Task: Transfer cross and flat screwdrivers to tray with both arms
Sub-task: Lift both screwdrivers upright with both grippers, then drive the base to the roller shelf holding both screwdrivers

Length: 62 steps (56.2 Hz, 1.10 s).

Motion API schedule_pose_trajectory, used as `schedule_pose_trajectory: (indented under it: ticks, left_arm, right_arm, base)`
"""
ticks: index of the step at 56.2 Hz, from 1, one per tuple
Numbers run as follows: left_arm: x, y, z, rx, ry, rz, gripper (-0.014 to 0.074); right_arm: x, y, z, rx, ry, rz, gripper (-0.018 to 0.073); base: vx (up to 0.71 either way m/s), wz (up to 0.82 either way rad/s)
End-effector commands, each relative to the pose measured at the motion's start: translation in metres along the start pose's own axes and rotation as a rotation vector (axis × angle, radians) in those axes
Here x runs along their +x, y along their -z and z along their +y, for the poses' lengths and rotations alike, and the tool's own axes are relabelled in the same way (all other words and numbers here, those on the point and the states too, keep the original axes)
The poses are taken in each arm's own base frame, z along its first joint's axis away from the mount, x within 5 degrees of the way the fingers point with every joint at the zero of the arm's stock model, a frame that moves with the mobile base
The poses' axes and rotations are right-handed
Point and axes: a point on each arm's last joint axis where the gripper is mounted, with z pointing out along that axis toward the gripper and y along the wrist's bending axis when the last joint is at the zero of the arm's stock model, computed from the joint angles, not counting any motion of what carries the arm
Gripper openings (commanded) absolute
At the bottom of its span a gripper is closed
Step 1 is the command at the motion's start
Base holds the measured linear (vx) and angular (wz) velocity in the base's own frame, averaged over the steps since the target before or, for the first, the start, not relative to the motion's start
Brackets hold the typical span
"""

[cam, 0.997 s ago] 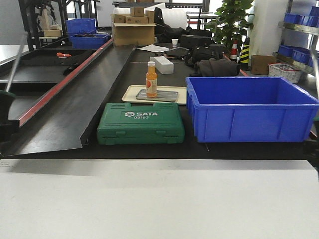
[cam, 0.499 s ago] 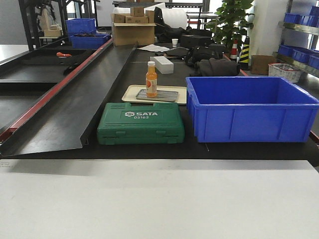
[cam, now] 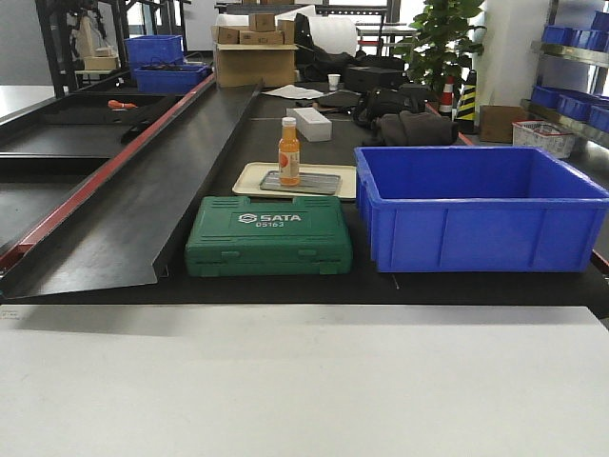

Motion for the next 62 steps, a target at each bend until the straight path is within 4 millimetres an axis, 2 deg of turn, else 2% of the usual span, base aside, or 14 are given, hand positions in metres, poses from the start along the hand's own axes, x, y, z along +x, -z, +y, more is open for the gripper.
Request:
schedule_pose_trajectory:
  ticks: [1,30,44,62]
  left_arm:
    - [-0.015,0.01,-0.002,0.017,0.002,-0.124,-0.0003]
    - [-0.015,0.008,-0.002,0.016,0.002,-0.12,-0.0003]
    - [-0.014,-0.001,-0.002,0.014,0.002,-0.094,-0.0003]
    - [-0.014,0.0,-0.002,0.015,0.004,-0.096,-0.0003]
  right_arm:
    - [-0.015,0.007,0.0,0.011,0.004,-0.119,-0.0008]
    - [-0.015,0.007,0.0,0.011,0.004,-0.12,-0.0008]
    - [-0.015,0.006,0.0,0.011,0.003,-0.117,-0.0008]
    - [-0.015,0.006,0.0,0.011,0.003,-0.117,-0.0008]
  base:
    - [0.0,0.0]
    - [-0.03,0.0]
    - [-0.24,-0.04]
    - [-0.31,-0.21]
